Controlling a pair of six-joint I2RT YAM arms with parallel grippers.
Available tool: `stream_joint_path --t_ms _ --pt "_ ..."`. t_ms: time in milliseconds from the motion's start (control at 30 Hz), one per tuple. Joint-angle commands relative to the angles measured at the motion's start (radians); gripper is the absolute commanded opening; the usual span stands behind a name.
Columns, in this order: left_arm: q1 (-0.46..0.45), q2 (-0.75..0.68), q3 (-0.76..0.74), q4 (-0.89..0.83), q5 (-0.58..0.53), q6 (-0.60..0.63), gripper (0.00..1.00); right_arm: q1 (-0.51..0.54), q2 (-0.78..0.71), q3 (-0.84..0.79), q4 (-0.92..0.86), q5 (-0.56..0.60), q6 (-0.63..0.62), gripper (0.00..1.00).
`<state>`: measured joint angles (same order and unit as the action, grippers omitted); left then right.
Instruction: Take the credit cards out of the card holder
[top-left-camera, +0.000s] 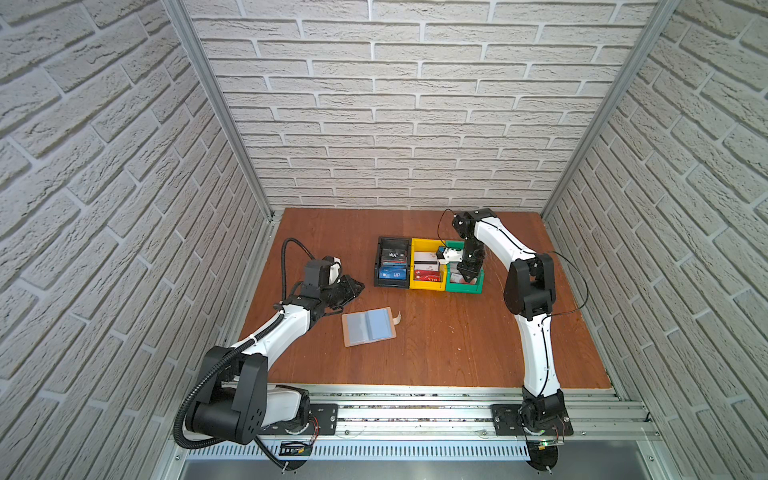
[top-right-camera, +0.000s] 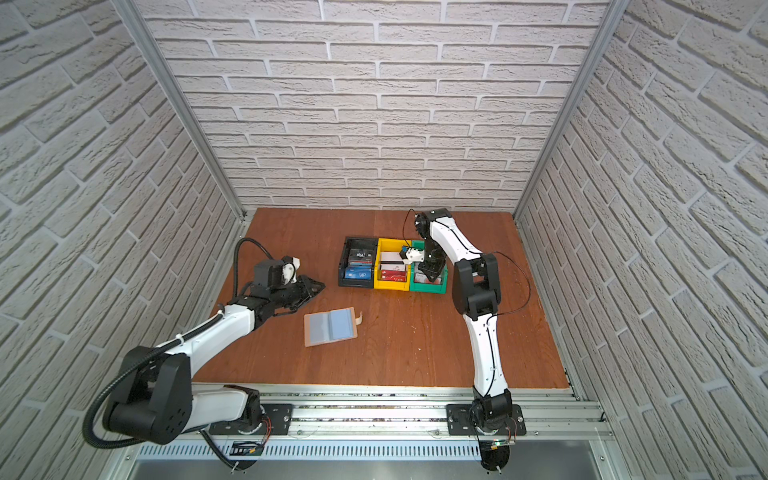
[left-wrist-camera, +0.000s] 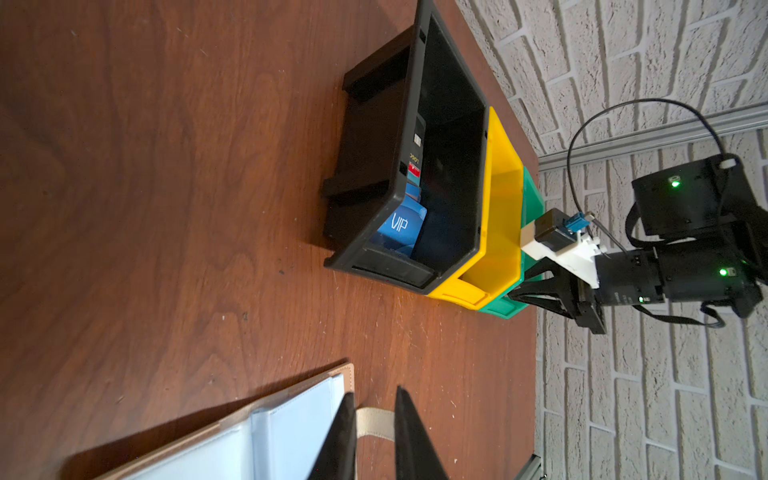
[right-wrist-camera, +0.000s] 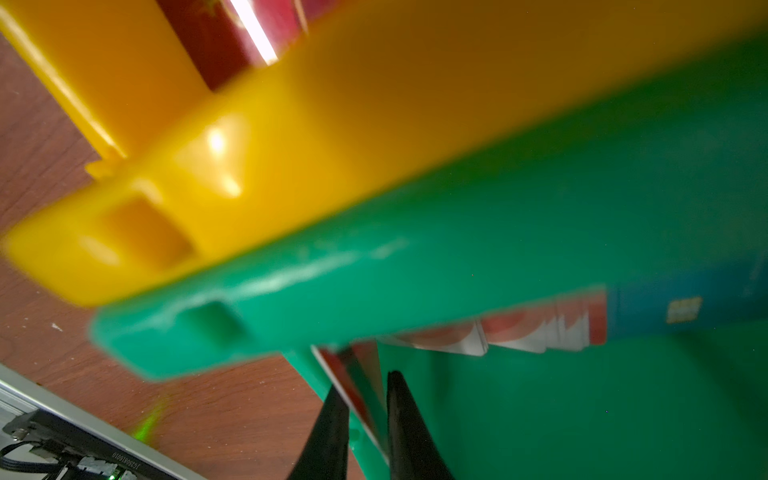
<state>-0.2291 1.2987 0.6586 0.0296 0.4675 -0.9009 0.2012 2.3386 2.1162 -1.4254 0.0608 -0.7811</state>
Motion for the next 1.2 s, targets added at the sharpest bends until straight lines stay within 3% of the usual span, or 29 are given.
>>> stream_joint_path --t_ms 0,233,433,600,867,1000,1167 --pt "0.007 -0.002 -0.014 0.02 -0.004 0.016 0.2 0.006 -0.019 0.003 0.041 0.014 0.038 0.24" --pt "0.009 -0.026 -0.037 0.021 -0.008 0.013 0.2 0.006 -0.02 0.037 0.147 0.054 0.133 0.28" --pt "0.023 -0.047 -0.043 -0.023 -0.029 0.032 0.2 0.003 -0.156 -0.021 0.324 0.074 0.284 0.31" --pt "0.047 -0.072 -0.039 -0.054 -0.058 0.051 0.21 -0.023 -0.408 -0.197 0.552 -0.074 0.448 0.32" --pt "0.117 -0.111 -0.023 -0.083 -0.093 0.087 0.24 -0.073 -0.842 -0.68 0.962 -0.255 0.664 0.41" --pt "0.142 -0.118 -0.021 -0.097 -0.117 0.103 0.25 -0.075 -0.901 -0.785 0.973 -0.377 0.747 0.43" --pt "0.149 -0.114 -0.038 -0.104 -0.125 0.101 0.25 -0.075 -0.831 -0.851 0.94 -0.539 0.826 0.41"
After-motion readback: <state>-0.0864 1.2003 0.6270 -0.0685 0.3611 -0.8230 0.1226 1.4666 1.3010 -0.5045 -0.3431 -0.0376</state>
